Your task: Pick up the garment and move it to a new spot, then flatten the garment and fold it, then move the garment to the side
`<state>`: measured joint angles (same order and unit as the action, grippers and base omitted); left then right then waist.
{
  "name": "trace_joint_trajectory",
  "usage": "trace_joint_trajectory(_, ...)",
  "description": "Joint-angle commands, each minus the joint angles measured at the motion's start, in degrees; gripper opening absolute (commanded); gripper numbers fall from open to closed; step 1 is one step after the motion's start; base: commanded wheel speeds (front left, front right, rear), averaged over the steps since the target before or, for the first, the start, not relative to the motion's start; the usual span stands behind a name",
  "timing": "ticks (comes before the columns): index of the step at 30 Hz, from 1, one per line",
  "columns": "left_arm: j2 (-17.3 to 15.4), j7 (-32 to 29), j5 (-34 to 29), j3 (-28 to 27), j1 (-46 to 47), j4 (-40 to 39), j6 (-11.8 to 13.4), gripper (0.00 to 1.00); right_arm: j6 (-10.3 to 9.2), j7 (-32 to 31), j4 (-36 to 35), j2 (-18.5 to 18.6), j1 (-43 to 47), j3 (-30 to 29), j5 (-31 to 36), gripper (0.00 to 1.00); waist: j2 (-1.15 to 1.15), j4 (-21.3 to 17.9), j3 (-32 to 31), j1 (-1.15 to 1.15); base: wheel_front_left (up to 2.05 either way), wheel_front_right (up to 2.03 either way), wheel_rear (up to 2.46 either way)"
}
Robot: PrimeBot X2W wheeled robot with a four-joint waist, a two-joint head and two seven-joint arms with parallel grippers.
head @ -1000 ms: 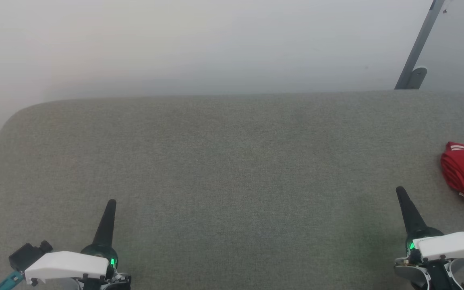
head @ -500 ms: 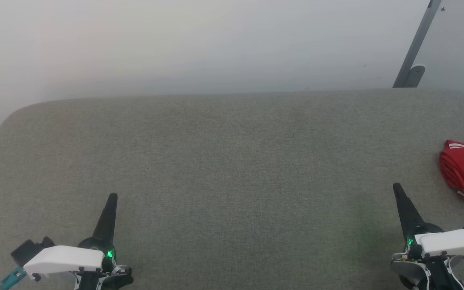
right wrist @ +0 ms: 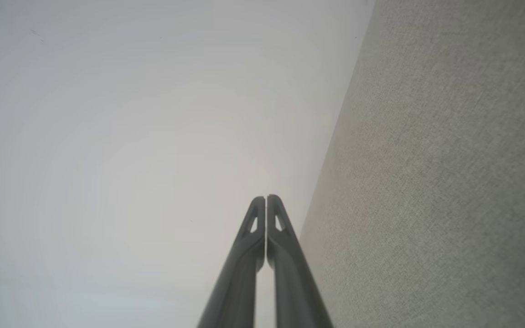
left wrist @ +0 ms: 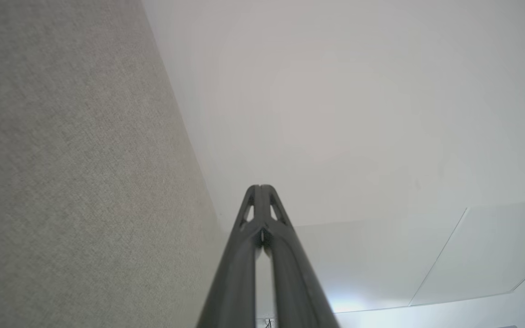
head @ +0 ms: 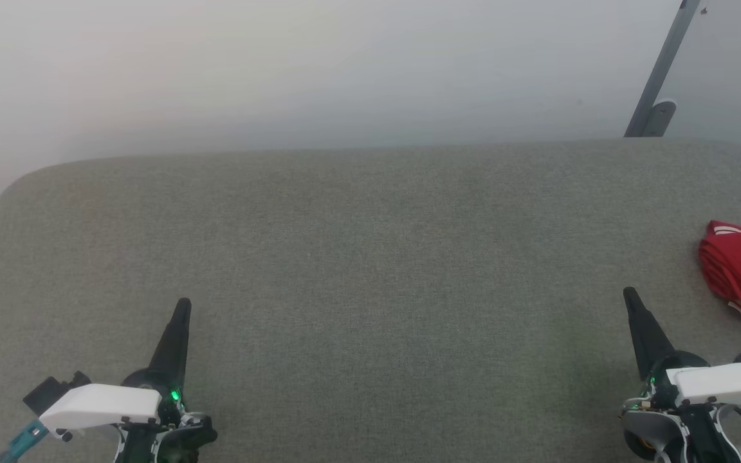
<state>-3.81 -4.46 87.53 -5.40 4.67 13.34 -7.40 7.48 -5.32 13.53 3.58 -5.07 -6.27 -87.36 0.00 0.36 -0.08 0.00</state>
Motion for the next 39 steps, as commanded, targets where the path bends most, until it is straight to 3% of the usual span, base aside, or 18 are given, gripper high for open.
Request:
trace_joint_trajectory(1,0.0,-0.4,1.1,-0.2,0.8,0.2,-0.1,0.00,0.02,-0.4,0.1,-0.3,-1.0,-0.2,-1.0,0.00,0.00,0.0,0.0,0.00,0.00,0.00,0.00)
trace_joint_trajectory(14,0.5,-1.7,5.6,-0.6,1.9,0.8,-0.2,0.00,0.02,-1.4,0.6,-0.9,-1.4,-0.4,-5.3,0.00,0.00,-0.4,0.2,0.00,0.00,0.00,0.00)
trace_joint_trajectory(39,0.6,-1.9,5.2,-0.8,1.8,0.8,-0.2,0.00,0.02,-1.3,0.6,-0.9,-1.4,-0.3,-5.2,0.00,0.00,-0.4,0.3,0.00,0.00,0.00,0.00)
